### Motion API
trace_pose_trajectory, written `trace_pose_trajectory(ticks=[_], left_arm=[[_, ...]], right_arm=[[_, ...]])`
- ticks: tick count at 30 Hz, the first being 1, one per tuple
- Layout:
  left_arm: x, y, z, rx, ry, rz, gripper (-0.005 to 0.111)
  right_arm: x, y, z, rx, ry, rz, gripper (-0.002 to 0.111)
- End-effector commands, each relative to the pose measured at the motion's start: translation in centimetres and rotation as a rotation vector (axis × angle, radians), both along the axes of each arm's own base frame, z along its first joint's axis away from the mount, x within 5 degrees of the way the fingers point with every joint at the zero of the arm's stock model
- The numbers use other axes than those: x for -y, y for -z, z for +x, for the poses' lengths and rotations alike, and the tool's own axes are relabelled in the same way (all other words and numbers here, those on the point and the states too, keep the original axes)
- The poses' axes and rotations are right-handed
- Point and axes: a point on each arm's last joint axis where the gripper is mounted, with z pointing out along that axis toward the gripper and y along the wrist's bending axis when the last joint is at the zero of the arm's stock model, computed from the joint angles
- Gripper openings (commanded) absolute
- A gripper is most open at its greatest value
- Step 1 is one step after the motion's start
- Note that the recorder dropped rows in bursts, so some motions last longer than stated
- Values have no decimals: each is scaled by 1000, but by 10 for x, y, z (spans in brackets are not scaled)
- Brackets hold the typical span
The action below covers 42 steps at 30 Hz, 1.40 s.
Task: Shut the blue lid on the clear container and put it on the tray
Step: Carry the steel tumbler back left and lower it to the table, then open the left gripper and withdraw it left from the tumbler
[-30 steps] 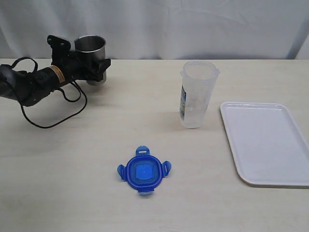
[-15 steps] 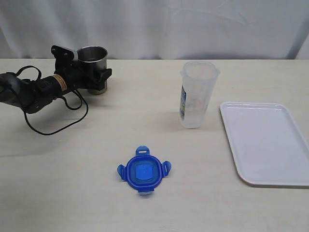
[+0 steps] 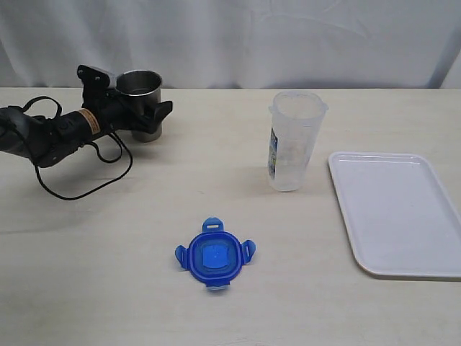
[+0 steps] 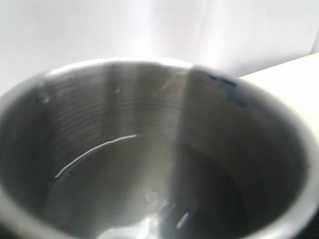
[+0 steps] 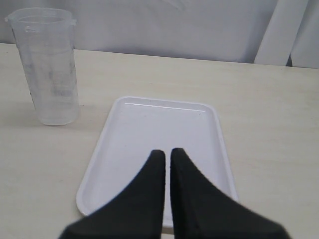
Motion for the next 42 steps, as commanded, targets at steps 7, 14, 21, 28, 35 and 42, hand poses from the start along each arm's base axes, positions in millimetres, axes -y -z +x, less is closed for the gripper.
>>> trace_pose_trajectory(ticks=[7, 14, 21, 28, 35, 42], left_arm=[[1, -8, 1, 20, 26, -10, 98], [0, -8, 1, 4, 15, -31, 98], [0, -8, 1, 5, 18, -24, 98], [0, -7, 1, -4, 14, -15, 99], [-5, -2, -1, -52, 35, 48, 99], [-27, -2, -4, -100, 88, -3, 99]], right_arm=[[1, 0, 0, 5, 7, -6, 4], [1, 0, 0, 5, 7, -6, 4], [1, 0, 0, 5, 7, -6, 4], [1, 0, 0, 5, 7, -6, 4], [1, 0, 0, 5, 7, -6, 4], [1, 0, 0, 5, 7, -6, 4]])
